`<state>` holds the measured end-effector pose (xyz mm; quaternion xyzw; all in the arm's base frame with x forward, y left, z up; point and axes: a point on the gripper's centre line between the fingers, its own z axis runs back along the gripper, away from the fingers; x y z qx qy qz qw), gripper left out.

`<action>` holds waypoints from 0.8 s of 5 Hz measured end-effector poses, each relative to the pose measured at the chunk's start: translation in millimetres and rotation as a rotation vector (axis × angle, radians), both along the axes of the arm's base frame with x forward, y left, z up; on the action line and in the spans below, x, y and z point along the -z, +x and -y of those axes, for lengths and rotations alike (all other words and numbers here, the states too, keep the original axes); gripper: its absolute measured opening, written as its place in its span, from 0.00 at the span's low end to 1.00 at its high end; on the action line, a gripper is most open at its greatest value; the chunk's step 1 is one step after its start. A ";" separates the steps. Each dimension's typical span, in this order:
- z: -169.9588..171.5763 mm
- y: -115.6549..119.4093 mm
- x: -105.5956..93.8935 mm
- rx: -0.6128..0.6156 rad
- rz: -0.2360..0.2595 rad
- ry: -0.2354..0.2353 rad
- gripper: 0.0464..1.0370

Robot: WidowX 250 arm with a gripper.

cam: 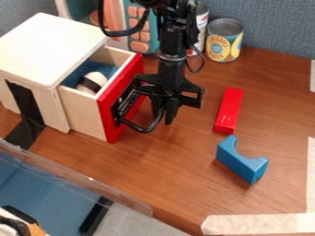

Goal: Open the drawer

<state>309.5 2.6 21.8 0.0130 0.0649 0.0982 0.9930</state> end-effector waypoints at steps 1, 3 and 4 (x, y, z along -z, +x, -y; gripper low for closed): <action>5.0 0.5 4.2 0.000 -0.015 -0.012 0.11; 17.7 -9.9 7.1 0.039 -0.037 -0.036 0.11; 20.5 -12.5 7.8 0.048 -0.045 -0.043 0.11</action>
